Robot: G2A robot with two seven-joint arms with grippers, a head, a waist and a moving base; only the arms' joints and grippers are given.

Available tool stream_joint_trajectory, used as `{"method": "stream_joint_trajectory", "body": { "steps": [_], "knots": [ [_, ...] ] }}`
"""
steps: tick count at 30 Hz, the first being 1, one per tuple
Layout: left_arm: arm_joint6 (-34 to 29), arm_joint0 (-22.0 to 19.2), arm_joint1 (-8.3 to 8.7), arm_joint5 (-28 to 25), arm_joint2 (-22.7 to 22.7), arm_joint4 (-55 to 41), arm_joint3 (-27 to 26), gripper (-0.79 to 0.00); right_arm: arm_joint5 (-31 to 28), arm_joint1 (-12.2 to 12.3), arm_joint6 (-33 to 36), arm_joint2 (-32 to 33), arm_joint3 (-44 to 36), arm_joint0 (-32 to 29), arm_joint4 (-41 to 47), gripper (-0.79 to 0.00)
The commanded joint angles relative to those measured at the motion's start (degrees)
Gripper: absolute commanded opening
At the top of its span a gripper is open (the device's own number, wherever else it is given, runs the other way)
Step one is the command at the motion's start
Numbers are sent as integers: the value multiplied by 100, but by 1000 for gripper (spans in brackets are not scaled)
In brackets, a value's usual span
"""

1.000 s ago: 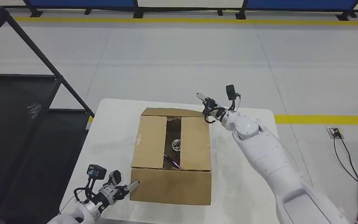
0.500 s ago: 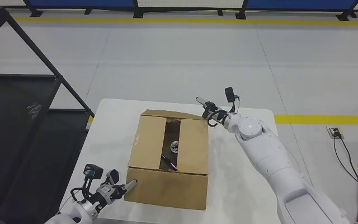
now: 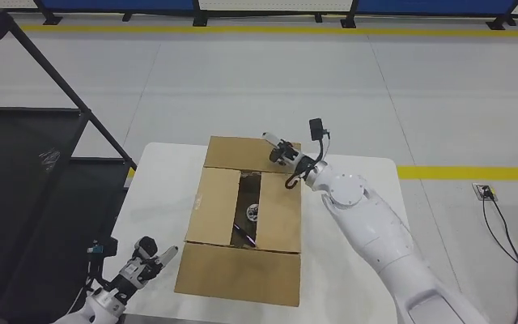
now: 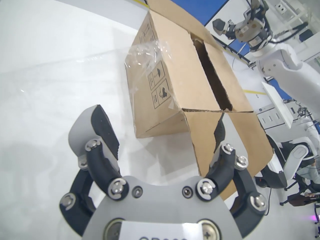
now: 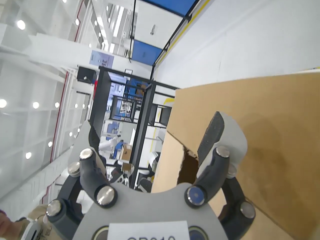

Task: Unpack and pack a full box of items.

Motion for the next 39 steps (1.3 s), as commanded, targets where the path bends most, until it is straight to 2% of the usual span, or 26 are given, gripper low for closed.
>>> {"method": "stream_joint_trajectory", "body": {
  "steps": [1,4,7,11,16,27,31,39],
  "knots": [
    [19,18,4,22,-62,-83,4,0,149,-16,251,-77,-220,-70,-54,0],
    [29,31,10,44,-122,-163,30,0,640,-46,718,-291,-404,-65,-363,0],
    [43,37,14,42,-145,-206,55,0,868,-84,1120,-436,-540,-104,-449,0],
    [48,30,18,38,-148,-252,85,0,1268,-158,1342,-611,-549,-78,-574,0],
    [51,26,25,25,-168,-307,85,0,1458,-298,1349,-772,-350,-35,-527,0],
    [0,162,44,-86,-179,-158,-128,0,810,-579,1779,-626,299,92,575,0],
    [157,291,41,-153,-97,323,-394,0,641,-654,2035,-420,469,139,1245,0],
    [430,442,20,-47,193,1144,-774,0,356,-829,2193,-357,639,276,1689,0]
  ]
}}
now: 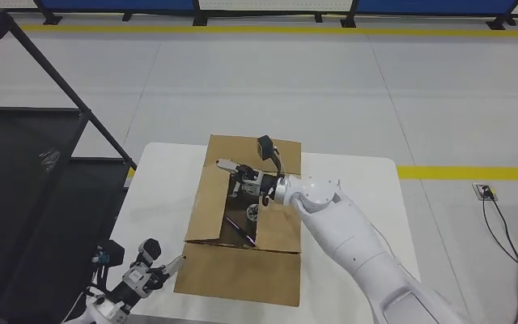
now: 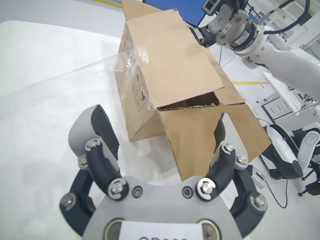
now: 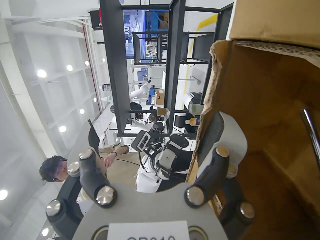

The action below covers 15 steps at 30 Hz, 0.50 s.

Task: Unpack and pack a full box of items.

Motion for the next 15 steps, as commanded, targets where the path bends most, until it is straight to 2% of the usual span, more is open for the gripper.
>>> {"method": "stream_joint_trajectory", "body": {
  "steps": [1,15],
  "knots": [
    [23,-34,-5,74,83,141,-12,0,-76,-40,18,5,25,20,80,0],
    [250,-595,-75,1117,710,776,-51,0,-436,-426,151,-34,460,252,640,0]
  ]
}}
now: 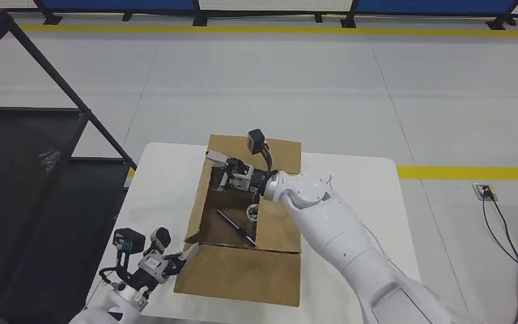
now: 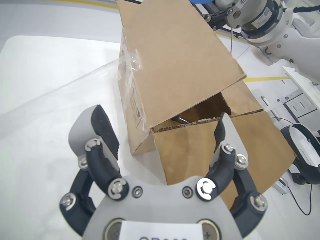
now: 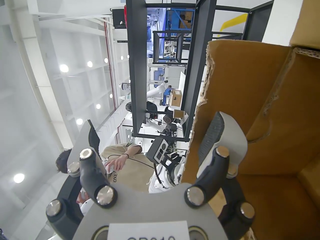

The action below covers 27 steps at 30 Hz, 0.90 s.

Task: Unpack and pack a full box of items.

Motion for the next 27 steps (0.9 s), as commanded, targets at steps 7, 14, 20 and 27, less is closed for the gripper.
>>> {"method": "stream_joint_trajectory", "body": {
  "steps": [7,14,20,27],
  "knots": [
    [182,-247,-60,644,207,-140,3,0,-230,-182,461,-19,245,135,202,0],
    [258,-314,-86,850,98,-536,3,0,-352,-284,793,-20,519,250,193,0],
    [183,-259,-79,843,-258,-1054,90,0,-565,-284,905,51,691,294,83,0],
    [88,-205,-61,840,-671,-1364,261,0,-858,-178,932,273,765,264,32,0]
  ]
}}
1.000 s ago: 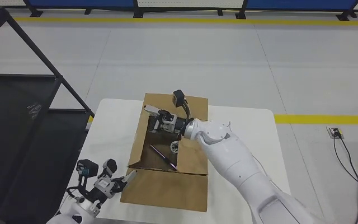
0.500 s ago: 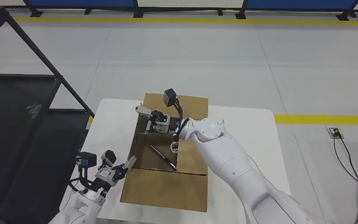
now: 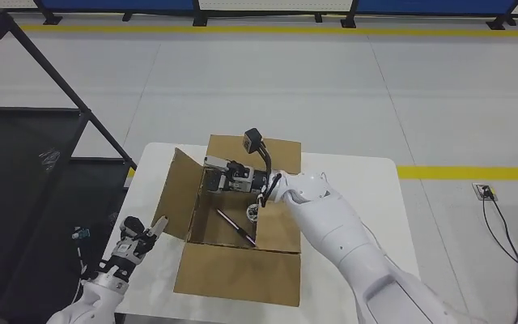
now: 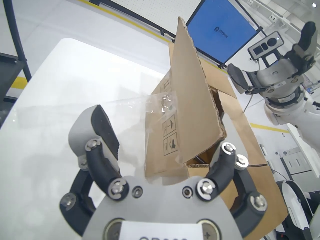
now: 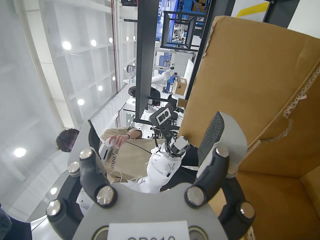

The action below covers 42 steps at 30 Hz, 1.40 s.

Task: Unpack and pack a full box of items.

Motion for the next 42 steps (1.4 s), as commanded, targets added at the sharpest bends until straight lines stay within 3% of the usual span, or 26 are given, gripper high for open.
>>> {"method": "stream_joint_trajectory", "body": {
  "steps": [1,12,15,27,36,42],
  "knots": [
    [-19,-6,4,14,-82,-26,77,0,-67,37,5,63,-6,-22,-18,0],
    [-160,-293,18,177,-163,104,825,0,-494,359,584,593,-538,-381,108,0],
    [-131,-414,20,236,-119,261,1120,0,-724,476,238,705,-736,-508,-238,0],
    [-318,-707,46,9,-31,491,1788,0,-265,825,-131,1148,-1939,-1195,-802,0],
    [-306,-828,57,-35,-41,547,1908,0,-40,959,-260,1339,-2485,-1525,-1020,0],
    [-205,-629,71,-202,-280,320,1395,0,34,1014,-387,1414,-2689,-1652,-1145,0]
  ]
}}
